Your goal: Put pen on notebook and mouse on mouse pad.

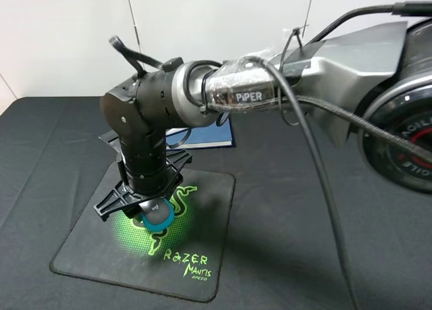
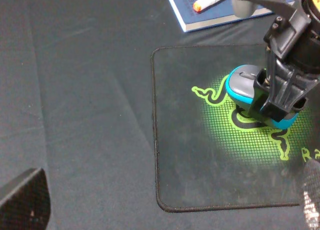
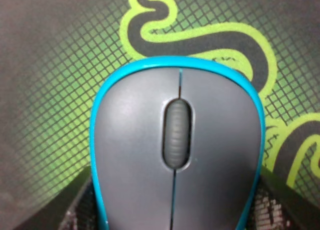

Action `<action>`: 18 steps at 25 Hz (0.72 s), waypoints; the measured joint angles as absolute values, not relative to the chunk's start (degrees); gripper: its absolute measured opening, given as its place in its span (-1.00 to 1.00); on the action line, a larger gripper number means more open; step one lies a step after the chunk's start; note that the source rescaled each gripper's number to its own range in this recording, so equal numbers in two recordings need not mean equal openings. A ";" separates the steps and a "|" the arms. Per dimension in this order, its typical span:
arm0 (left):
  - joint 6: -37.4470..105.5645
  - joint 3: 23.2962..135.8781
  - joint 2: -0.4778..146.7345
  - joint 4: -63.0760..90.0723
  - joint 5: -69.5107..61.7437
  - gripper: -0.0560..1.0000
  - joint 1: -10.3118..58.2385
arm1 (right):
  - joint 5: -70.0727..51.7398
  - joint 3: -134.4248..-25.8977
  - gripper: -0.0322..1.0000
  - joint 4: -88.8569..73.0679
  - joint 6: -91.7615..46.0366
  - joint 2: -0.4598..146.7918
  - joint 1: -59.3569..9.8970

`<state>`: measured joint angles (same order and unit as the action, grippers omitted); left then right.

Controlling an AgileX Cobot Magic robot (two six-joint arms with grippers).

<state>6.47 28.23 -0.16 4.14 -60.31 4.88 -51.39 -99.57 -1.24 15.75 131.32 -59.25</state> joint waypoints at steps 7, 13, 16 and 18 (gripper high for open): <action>6.47 28.23 -0.16 4.14 -60.31 1.00 4.88 | -51.08 -99.57 -0.88 -1.19 15.75 131.57 -59.25; 6.47 28.23 -0.16 4.14 -60.31 1.00 4.88 | -51.08 -99.57 0.69 -1.25 15.64 131.57 -59.25; 6.47 28.23 -0.16 4.14 -60.31 1.00 4.88 | -51.28 -99.57 0.93 -1.25 15.40 131.57 -59.25; 6.47 28.23 -0.16 4.14 -60.31 1.00 4.88 | -51.57 -99.57 0.97 -1.25 15.28 131.57 -59.25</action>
<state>6.47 28.23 -0.16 4.14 -60.31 4.88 -51.57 -99.57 -1.25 15.28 131.57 -59.25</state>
